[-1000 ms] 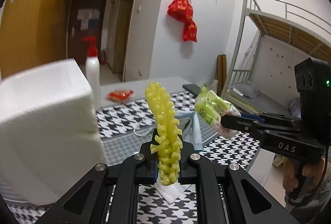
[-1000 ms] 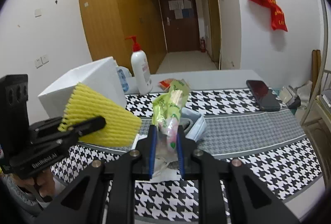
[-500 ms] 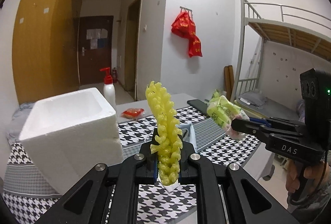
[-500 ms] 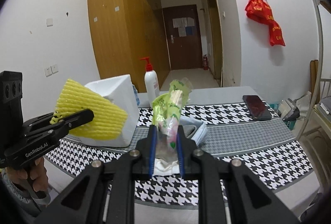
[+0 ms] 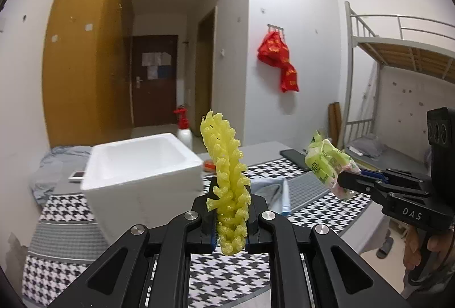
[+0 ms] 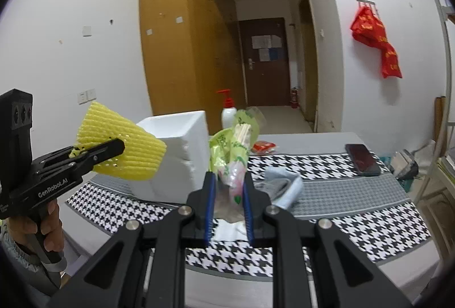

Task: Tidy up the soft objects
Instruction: 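Carry the foam net and green packet over the white foam box with both tools, then open the right tool to drop the green packet into the box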

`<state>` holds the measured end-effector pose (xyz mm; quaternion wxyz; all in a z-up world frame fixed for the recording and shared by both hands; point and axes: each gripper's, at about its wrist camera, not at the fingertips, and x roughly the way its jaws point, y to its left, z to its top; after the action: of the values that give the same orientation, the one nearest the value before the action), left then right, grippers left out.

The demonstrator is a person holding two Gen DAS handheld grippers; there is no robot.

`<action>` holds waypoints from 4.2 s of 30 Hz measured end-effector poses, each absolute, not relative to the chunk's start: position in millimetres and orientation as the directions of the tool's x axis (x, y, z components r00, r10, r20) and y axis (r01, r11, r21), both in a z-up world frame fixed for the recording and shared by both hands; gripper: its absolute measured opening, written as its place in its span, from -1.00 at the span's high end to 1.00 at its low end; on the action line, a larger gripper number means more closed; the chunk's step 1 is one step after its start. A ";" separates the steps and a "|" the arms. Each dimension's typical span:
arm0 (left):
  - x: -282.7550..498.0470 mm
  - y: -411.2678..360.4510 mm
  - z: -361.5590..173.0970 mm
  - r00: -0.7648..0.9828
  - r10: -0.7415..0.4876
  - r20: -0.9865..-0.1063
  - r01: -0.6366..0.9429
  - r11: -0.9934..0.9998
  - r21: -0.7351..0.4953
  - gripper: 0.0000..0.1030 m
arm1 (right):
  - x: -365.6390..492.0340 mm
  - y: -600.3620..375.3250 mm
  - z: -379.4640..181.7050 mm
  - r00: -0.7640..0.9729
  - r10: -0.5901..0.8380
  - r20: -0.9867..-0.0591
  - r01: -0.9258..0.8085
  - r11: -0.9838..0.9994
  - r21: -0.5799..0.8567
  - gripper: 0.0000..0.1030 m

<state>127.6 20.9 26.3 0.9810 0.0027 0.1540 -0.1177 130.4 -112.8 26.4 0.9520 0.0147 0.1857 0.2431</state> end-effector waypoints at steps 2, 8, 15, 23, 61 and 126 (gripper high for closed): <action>122.2 27.6 26.2 0.931 -0.209 -0.298 0.211 0.977 -0.026 0.75 | 130.0 -108.1 26.9 0.804 0.486 -0.343 -0.477 0.871 0.115 0.58; 108.9 49.6 27.5 0.947 -0.129 -0.293 0.130 0.991 -0.016 0.75 | 130.9 -87.5 25.9 0.765 0.545 -0.344 -0.545 0.832 0.107 0.57; 92.0 70.9 28.4 0.959 -0.048 -0.281 0.048 0.999 -0.006 0.75 | 130.8 -61.2 22.7 0.713 0.608 -0.348 -0.614 0.782 0.107 0.57; 85.0 87.1 27.2 0.955 0.021 -0.296 -0.024 1.000 -0.006 0.75 | 134.5 -43.3 21.0 0.674 0.648 -0.355 -0.660 0.744 0.106 0.57; 120.3 112.4 55.4 0.961 0.045 -0.274 -0.042 0.999 0.016 0.75 | 179.4 0.4 54.4 0.652 0.668 -0.360 -0.703 0.710 0.044 0.57; 211.5 150.7 62.6 0.947 0.050 -0.318 -0.055 0.998 -0.006 0.75 | 278.1 69.3 53.7 0.597 0.666 -0.447 -0.724 0.688 0.057 -0.67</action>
<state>211.5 150.7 62.6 0.9865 -0.0076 0.1611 0.0268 278.1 69.3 53.7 0.8913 -0.0653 0.2225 0.3897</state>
